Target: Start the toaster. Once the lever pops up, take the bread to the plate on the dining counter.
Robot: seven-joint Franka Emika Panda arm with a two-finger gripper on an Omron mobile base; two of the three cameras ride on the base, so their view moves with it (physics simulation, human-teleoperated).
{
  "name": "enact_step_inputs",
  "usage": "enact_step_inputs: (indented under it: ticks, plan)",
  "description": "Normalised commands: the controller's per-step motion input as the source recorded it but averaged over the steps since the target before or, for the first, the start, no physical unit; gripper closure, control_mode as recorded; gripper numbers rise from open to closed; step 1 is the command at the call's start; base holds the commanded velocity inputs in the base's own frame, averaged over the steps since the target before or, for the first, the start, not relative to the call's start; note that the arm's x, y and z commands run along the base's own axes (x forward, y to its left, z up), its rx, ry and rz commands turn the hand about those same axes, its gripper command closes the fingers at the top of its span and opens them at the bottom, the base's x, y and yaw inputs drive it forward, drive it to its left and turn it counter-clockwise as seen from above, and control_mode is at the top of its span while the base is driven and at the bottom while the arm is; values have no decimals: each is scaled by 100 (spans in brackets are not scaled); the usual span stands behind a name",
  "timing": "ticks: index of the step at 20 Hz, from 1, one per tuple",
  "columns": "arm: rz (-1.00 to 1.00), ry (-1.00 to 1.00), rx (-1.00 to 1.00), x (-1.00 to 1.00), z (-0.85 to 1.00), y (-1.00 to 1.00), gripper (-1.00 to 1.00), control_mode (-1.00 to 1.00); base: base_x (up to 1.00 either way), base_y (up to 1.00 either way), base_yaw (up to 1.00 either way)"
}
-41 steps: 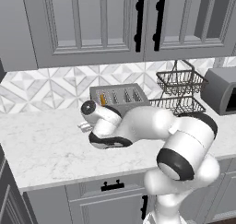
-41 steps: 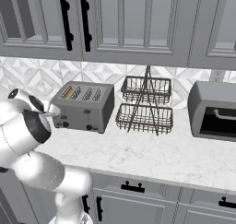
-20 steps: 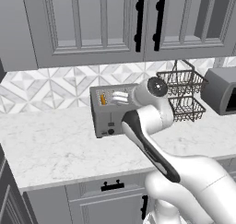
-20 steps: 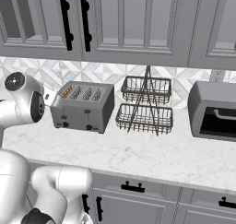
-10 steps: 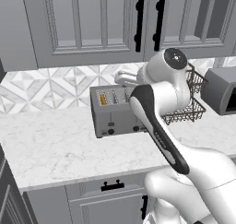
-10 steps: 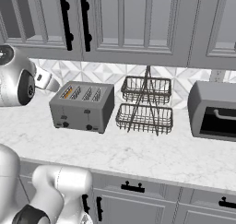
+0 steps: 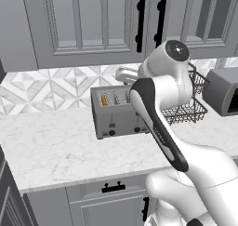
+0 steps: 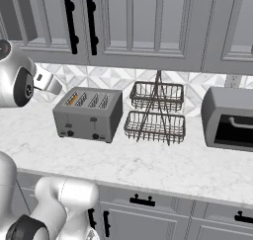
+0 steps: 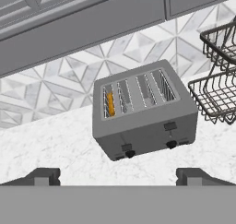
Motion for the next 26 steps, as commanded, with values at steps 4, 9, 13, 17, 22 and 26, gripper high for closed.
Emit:
enact_step_inputs:
  ticks: [4,9,13,17,22,26]
  plan:
    - [0,0,0,0,0,0,-100,-100,0,0,0]
    - [0,0,0,0,0,0,-100,-100,0,0,0]
    - [0,0,0,0,0,0,-100,-100,0,0,0]
    - [0,0,0,0,0,0,-100,-100,0,0,0]
    - [0,0,0,0,0,0,-100,-100,0,0,0]
    - [0,0,0,0,0,0,-100,-100,0,0,0]
